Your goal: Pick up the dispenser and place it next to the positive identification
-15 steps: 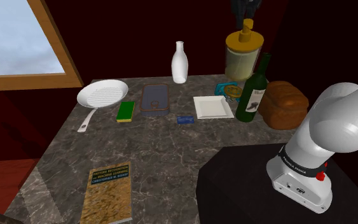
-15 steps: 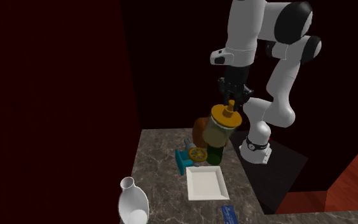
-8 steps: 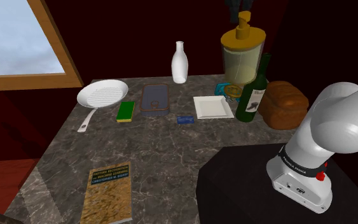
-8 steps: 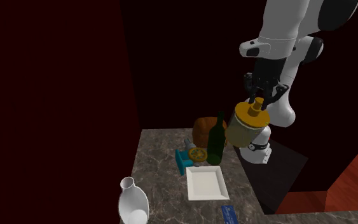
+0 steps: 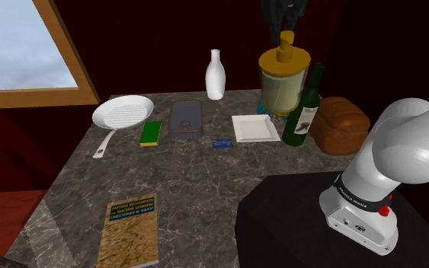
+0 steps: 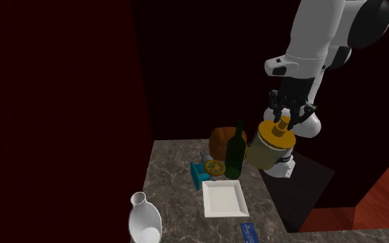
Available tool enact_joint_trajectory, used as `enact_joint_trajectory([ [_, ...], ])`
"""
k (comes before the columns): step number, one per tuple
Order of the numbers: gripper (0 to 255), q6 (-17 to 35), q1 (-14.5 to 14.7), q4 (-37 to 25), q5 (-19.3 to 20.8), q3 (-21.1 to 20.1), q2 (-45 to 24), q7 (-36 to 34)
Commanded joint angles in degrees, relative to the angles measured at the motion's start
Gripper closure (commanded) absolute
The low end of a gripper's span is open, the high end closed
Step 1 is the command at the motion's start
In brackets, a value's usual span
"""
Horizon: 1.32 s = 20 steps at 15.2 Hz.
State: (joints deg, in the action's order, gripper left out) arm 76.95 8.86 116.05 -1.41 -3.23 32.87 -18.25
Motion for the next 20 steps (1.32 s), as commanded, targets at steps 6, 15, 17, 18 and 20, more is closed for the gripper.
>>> enact_joint_trajectory([
  [6, 255, 5.2, 0.1, 7.1, -0.1, -0.1, 1.9, 0.1],
  [15, 255, 11.8, 0.2, 15.2, -0.3, -0.2, 3.5, 0.1],
  [17, 255, 13.3, 0.2, 16.9, -0.3, -0.2, 3.7, 0.1],
  [18, 255, 14.0, 0.2, 17.7, -0.3, -0.3, 3.8, 0.1],
  [20, 255, 15.5, 0.2, 19.4, -0.4, -0.3, 3.9, 0.1],
])
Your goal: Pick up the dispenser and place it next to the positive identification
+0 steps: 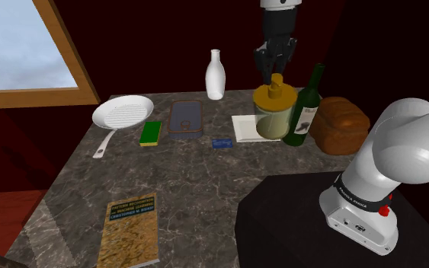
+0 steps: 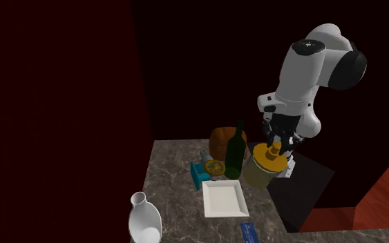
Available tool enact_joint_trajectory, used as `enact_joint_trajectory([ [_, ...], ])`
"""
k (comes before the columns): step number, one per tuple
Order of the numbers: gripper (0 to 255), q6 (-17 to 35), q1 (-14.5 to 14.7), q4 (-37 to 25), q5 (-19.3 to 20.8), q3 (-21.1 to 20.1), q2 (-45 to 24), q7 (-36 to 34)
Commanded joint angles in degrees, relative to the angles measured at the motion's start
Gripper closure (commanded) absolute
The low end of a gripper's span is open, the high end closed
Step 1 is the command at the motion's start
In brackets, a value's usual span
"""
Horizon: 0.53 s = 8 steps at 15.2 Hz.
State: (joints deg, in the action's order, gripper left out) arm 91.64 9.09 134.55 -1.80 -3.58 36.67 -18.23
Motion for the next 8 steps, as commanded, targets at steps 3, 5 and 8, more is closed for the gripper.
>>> enact_joint_trajectory([
  [3, 255, 3.1, 0.0, 3.3, 0.0, 0.0, 0.2, 0.1],
  [5, 255, 4.6, 0.0, 4.8, -0.1, -0.1, 0.3, 0.1],
  [8, 255, 7.0, 0.0, 7.1, -0.1, -0.1, 0.2, 0.1],
])
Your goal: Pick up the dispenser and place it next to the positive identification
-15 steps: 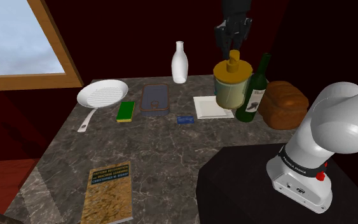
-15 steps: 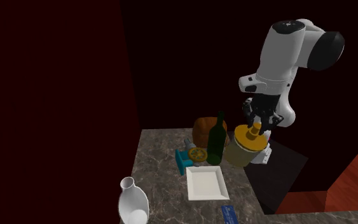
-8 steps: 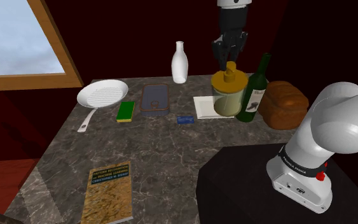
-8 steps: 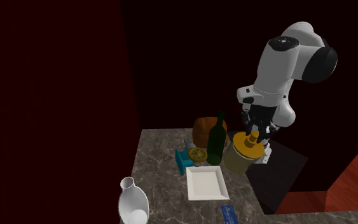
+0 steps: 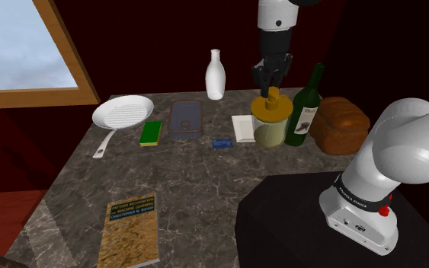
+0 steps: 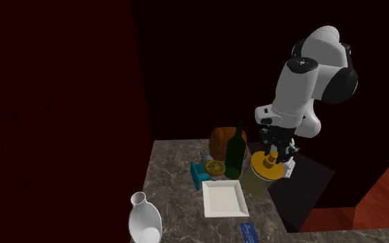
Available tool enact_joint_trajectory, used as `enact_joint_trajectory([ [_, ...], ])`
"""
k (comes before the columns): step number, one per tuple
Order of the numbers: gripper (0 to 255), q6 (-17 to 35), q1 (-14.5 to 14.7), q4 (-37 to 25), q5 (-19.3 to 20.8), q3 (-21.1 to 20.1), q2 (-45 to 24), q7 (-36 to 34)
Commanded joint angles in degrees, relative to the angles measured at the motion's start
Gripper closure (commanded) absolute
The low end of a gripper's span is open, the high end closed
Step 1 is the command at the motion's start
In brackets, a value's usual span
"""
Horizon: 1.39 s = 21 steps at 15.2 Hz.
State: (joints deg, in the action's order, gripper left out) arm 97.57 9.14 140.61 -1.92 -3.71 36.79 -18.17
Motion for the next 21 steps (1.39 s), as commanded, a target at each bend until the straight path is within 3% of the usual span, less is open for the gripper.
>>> enact_joint_trajectory([
  [1, 255, 1.8, 0.0, 1.8, 0.0, 0.0, 0.0, 0.0],
  [15, 255, 13.5, 0.1, 11.0, -0.3, -0.5, -2.5, 0.0],
  [21, 255, 13.9, 0.1, 11.3, -0.3, -0.5, -2.6, 0.0],
])
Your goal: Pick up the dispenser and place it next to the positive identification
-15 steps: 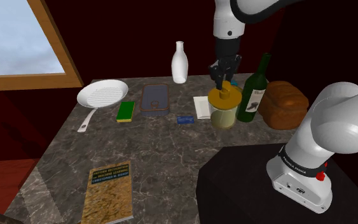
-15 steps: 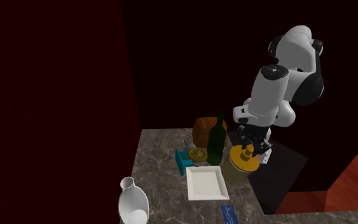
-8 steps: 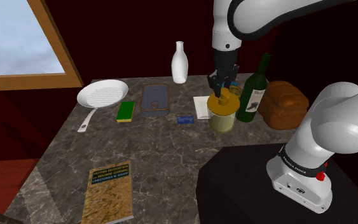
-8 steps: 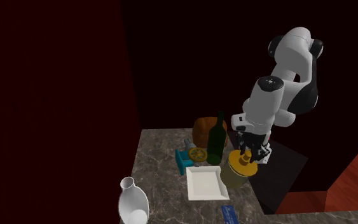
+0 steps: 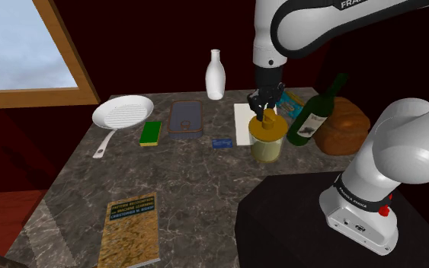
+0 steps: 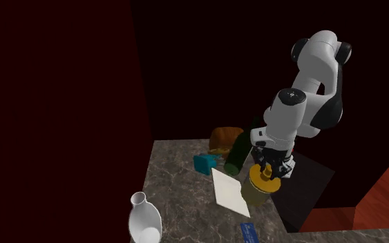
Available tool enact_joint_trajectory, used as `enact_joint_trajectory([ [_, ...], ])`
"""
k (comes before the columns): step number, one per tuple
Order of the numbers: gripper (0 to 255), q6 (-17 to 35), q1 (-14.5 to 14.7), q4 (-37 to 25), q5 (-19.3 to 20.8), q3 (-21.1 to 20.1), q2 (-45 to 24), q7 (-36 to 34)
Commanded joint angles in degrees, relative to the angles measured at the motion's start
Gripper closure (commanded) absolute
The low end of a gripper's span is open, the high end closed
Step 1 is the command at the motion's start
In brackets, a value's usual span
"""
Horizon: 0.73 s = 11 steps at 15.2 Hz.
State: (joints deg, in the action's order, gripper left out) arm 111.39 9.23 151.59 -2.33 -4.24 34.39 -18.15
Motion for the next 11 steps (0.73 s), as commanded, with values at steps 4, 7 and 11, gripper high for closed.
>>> enact_joint_trajectory([
  [4, 0, 0.1, -0.1, 0.3, 0.1, 0.0, -0.2, 0.0],
  [7, 0, 0.1, -0.1, 0.3, 0.1, 0.0, -0.2, 0.0],
  [11, 0, -6.0, -0.1, -5.0, 0.2, 0.2, 0.7, 0.0],
])
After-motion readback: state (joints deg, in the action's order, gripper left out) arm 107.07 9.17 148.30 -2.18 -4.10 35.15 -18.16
